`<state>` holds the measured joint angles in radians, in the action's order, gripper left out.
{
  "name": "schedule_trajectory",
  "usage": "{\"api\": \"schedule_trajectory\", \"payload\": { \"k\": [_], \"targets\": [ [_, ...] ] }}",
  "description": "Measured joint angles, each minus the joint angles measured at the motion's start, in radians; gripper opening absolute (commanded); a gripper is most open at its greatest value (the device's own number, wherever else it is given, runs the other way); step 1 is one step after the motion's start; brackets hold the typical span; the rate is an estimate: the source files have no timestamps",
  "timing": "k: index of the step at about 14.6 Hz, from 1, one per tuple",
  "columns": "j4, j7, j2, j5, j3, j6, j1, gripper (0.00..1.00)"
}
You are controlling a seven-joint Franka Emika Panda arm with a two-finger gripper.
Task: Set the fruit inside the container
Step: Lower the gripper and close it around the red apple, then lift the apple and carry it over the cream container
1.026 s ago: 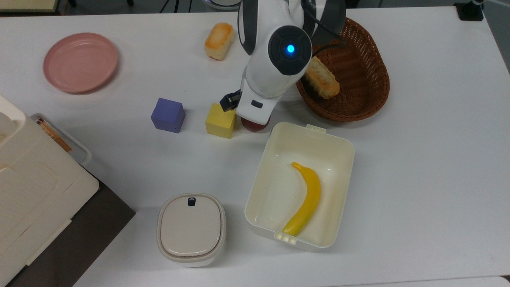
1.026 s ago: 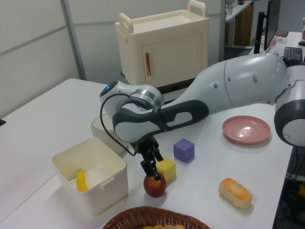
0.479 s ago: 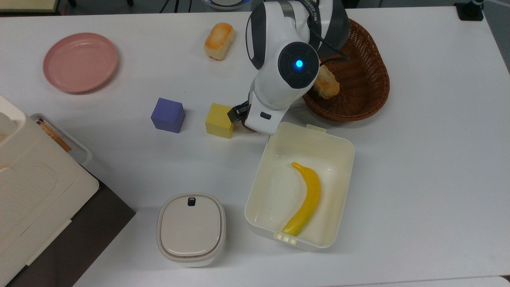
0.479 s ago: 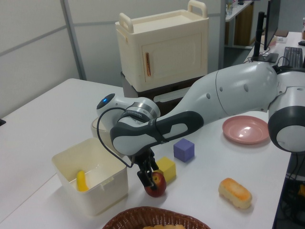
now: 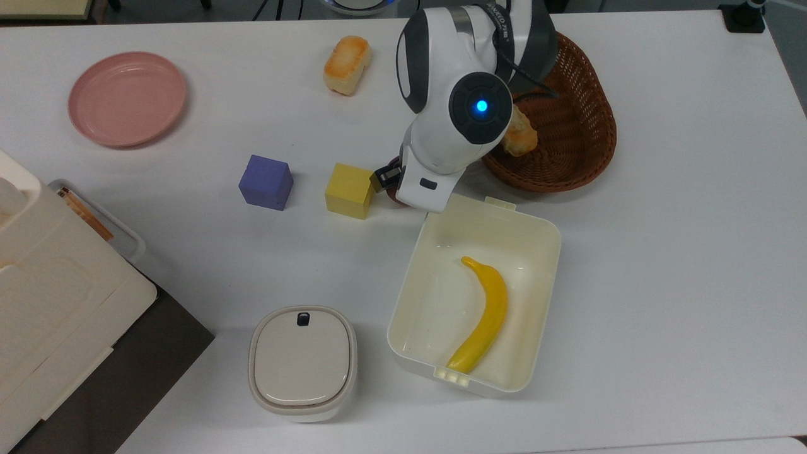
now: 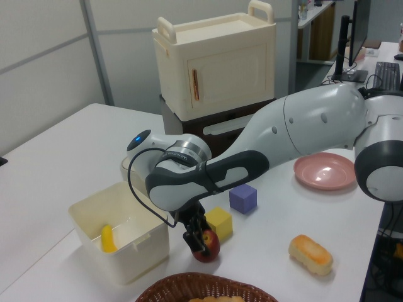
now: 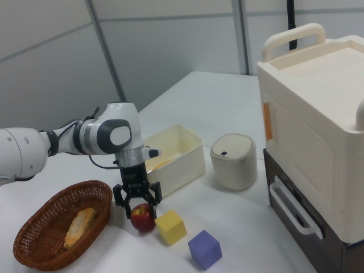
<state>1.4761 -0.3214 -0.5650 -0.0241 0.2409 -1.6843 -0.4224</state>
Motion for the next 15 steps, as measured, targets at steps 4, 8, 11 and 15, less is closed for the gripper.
{"api": "schedule_trajectory", "payload": {
  "k": [4,8,11,15],
  "targets": [
    [0.0,0.011,0.002,0.0,-0.002,0.0,-0.002,0.01],
    [-0.024,0.015,0.08,0.0,0.01,0.063,0.002,0.01],
    [-0.057,0.072,0.165,0.004,0.014,0.073,0.015,0.02],
    [-0.111,0.229,0.188,0.076,0.015,0.028,0.04,0.03]
  ]
}}
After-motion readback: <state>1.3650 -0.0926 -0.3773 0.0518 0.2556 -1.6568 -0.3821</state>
